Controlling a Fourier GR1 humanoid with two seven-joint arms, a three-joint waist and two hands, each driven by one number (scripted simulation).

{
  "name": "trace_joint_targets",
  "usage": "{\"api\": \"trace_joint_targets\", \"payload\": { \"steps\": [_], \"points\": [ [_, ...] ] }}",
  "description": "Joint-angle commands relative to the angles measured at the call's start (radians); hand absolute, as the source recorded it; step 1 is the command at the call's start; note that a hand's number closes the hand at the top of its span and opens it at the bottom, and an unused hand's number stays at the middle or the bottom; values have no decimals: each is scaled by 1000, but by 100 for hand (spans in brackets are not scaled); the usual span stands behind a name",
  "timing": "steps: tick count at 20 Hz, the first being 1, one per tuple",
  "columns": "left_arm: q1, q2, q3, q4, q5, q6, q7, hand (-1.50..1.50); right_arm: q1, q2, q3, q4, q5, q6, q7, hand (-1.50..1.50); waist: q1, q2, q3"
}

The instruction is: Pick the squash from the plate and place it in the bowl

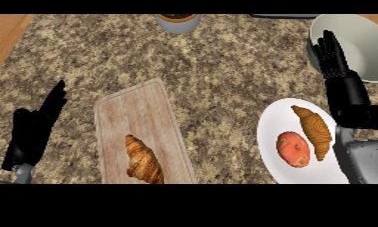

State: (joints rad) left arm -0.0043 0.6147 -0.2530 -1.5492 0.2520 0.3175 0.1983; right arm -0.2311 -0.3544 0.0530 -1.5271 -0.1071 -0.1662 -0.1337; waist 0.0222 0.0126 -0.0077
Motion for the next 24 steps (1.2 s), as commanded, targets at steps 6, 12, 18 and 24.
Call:
{"api": "trace_joint_targets", "payload": {
  "steps": [6, 12, 18, 24],
  "points": [
    [-119, -40, 114, -45, 0, 58, -97, 0, -54, -202, -21, -113, -218, 488, -177, 150, -34, -18, 10],
    [-57, -75, 114, -34, 24, 42, -117, 0, 411, -356, -105, -86, 127, 210, -184, -150, -86, -23, 8],
    [-77, -70, 141, -68, 12, 7, -79, 0, 710, -380, -207, -239, 156, 243, -365, -150, -48, -18, 7],
    [-176, -152, 153, 97, -43, -49, -137, 0, 575, -394, -302, -298, 104, 370, -134, -150, -33, -13, 7]
  ]
}}
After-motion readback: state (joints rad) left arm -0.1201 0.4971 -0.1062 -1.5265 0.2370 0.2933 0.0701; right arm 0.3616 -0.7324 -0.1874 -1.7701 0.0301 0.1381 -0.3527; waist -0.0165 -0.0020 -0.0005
